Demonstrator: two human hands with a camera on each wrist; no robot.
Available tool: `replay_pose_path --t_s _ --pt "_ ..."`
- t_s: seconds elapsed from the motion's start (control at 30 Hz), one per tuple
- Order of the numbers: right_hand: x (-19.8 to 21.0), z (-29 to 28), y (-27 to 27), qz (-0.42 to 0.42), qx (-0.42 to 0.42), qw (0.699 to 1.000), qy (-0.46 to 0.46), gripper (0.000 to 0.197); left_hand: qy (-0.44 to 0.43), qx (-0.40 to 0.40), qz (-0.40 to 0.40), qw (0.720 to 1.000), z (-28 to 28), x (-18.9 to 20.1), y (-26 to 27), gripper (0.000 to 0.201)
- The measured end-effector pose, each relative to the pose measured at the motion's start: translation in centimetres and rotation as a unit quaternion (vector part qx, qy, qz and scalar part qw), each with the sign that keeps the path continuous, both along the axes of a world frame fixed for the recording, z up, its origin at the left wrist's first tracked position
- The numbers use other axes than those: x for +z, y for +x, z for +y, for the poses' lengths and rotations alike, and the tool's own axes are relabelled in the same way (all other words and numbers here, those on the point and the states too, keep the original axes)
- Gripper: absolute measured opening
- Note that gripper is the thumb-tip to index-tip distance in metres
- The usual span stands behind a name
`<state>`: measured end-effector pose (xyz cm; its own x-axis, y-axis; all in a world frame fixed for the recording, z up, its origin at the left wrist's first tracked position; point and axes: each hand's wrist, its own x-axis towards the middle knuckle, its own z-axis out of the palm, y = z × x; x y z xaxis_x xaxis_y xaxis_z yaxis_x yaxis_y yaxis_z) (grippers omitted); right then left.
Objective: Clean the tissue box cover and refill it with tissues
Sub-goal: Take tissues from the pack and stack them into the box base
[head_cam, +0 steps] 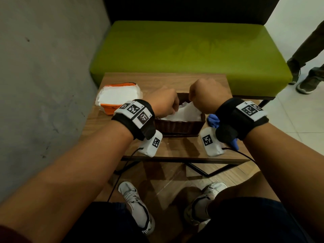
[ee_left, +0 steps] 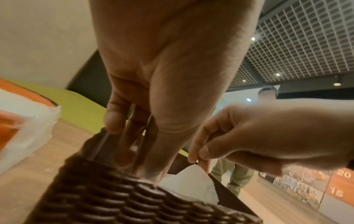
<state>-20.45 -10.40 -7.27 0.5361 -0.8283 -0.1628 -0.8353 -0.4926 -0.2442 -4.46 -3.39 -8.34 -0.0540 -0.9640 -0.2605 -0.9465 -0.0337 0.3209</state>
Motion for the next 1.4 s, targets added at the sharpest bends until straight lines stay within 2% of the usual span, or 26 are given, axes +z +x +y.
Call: replay_pose_path --t_s 0.03,0.1,0.17,0.23,0.33,0.43,0.53,0.6,0.67,0.77,0.87,1.0,1.07,1.17,1.3,1.4 --pt "0.1 0.0 0.2 -0.002 0.0 0.999 0.034 0.017 0.024 -0.007 -0.018 1.0 -0.3 0.0 -0.1 0.019" --pt "-0.1 0.2 0.8 0.055 0.014 0.992 0.109 0.015 0.072 -0.018 -0.05 0.996 -0.7 -0.2 -0.4 0.028" --pt "-0.4 0.3 1.3 0.127 0.032 0.985 0.115 0.013 0.104 -0.025 -0.066 0.992 -0.8 -0.3 -0.5 0.033" --pt "-0.3 0.3 1.7 0.164 0.047 0.979 0.108 0.011 0.116 -0.028 -0.077 0.99 -0.9 -0.3 -0.5 0.034" --pt "-0.4 -0.2 1.5 0.168 0.055 0.977 0.122 0.027 0.123 -0.028 -0.081 0.989 -1.0 -0.3 -0.1 0.029" --pt "-0.3 -0.5 0.8 0.102 0.03 0.984 0.14 0.024 0.115 -0.029 -0.074 0.99 -1.0 -0.2 0.1 0.029" --pt "-0.3 -0.6 0.7 0.01 0.0 0.994 0.107 0.021 0.108 -0.019 -0.046 0.993 -0.8 -0.4 0.4 0.031" --pt "-0.4 -0.4 0.6 0.024 -0.002 0.994 0.11 0.016 0.105 -0.01 -0.025 0.994 -0.7 -0.4 0.7 0.03" --pt "-0.4 0.0 0.7 0.064 -0.001 0.984 0.164 0.012 0.1 0.001 0.013 0.995 -0.5 -0.2 1.1 0.027" --pt "0.2 0.0 1.1 0.1 0.019 0.982 0.161 0.015 0.09 0.038 0.109 0.989 -0.1 0.3 2.2 0.018" --pt "1.7 0.0 1.4 0.044 0.017 0.985 0.167 0.016 0.076 0.085 0.2 0.973 0.6 1.4 3.9 0.015" --pt "3.9 0.0 1.9 -0.04 0.028 0.99 0.132 0.014 0.014 0.175 0.309 0.935 2.5 3.4 7.8 0.017" --pt "4.7 0.0 3.4 -0.094 0.03 0.986 0.133 0.012 -0.028 0.233 0.35 0.907 3.6 4.0 10.5 0.016" --pt "5.1 0.4 7.3 -0.148 0.076 0.973 0.158 0.009 -0.063 0.333 0.383 0.859 5.2 3.2 14.4 0.012" --pt "4.0 1.4 14.4 -0.146 0.139 0.964 0.174 0.008 -0.086 0.465 0.398 0.786 7.4 0.1 17.2 0.005" --pt "2.1 2.0 18.9 -0.101 0.17 0.963 0.181 0.007 -0.122 0.55 0.385 0.731 8.3 -2.7 18.4 0.014"
